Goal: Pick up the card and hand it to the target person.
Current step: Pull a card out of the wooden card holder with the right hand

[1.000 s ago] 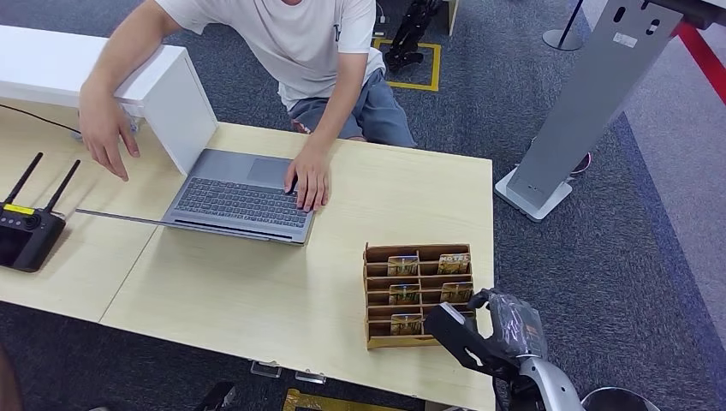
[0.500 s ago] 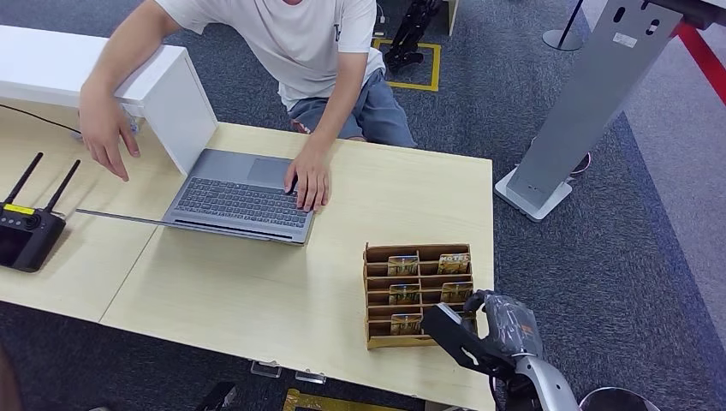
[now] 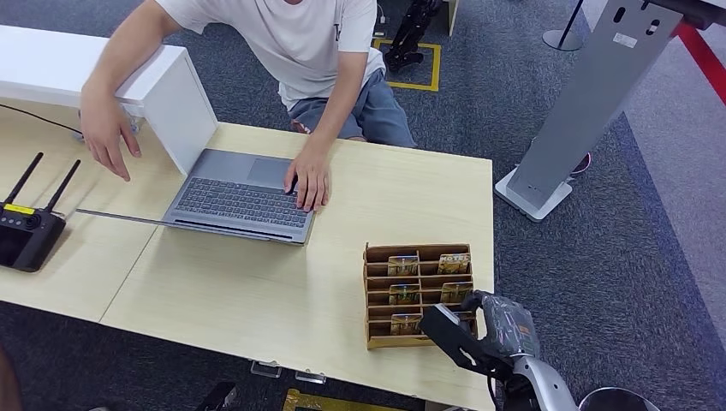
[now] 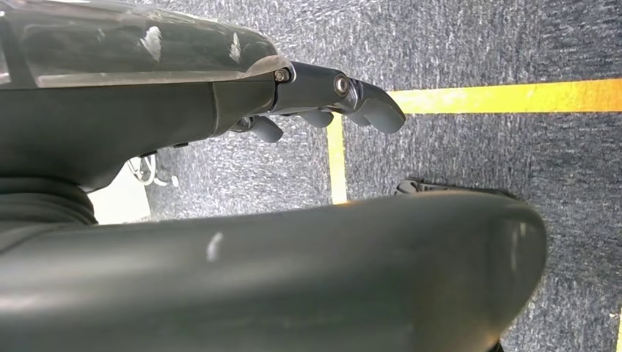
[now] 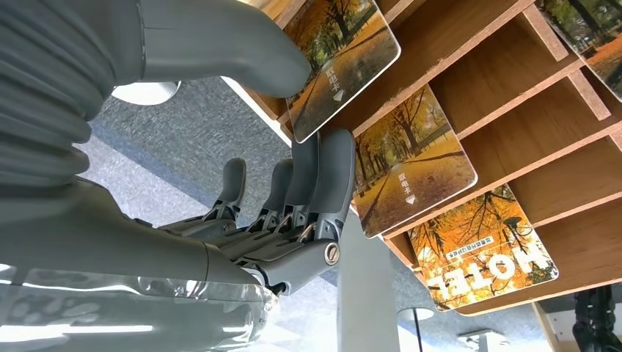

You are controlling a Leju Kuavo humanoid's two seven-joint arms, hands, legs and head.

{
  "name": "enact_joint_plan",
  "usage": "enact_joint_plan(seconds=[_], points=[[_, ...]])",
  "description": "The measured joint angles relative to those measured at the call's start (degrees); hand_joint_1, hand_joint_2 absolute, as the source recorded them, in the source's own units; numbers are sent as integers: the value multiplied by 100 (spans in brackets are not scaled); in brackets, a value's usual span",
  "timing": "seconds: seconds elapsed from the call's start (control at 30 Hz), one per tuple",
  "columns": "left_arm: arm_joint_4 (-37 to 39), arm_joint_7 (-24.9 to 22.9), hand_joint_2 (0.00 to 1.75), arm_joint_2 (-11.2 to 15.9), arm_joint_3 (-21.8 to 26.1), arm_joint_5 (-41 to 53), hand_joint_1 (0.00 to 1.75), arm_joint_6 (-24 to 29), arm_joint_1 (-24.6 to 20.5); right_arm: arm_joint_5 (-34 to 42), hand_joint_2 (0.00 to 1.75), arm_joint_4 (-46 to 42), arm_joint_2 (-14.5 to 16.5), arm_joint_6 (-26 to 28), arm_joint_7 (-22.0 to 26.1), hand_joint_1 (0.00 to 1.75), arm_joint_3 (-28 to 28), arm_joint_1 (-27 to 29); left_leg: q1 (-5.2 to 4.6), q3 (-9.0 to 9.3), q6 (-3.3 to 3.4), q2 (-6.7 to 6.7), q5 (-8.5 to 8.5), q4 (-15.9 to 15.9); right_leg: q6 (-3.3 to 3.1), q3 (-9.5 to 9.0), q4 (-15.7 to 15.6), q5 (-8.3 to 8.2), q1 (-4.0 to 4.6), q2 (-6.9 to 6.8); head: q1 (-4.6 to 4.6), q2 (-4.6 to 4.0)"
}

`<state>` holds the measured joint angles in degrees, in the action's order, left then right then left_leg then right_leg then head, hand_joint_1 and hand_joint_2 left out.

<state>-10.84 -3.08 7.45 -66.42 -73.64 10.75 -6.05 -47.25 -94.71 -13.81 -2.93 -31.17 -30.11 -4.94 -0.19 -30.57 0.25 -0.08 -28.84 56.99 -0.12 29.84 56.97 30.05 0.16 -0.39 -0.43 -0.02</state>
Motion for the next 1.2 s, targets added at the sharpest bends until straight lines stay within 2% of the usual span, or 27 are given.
enact_joint_plan(seconds=[0.13,0.43,1.2], points=[[0,0,0,0,0,1,0,0,0,1,175,0,0,0,5,95,-2,-1,0,0,0,0,0,0,0,0,0,0,0,0,-1,0],[0,0,0,0,0,17,0,0,0,27,175,30,0,0,30,134,-3,-8,0,0,0,0,0,0,0,0,0,0,0,0,-1,0],[0,0,0,0,0,33,0,-1,-1,173,175,126,31,-73,51,128,-28,-86,0,4,0,0,0,0,-1,-1,1,0,0,1,-1,0]])
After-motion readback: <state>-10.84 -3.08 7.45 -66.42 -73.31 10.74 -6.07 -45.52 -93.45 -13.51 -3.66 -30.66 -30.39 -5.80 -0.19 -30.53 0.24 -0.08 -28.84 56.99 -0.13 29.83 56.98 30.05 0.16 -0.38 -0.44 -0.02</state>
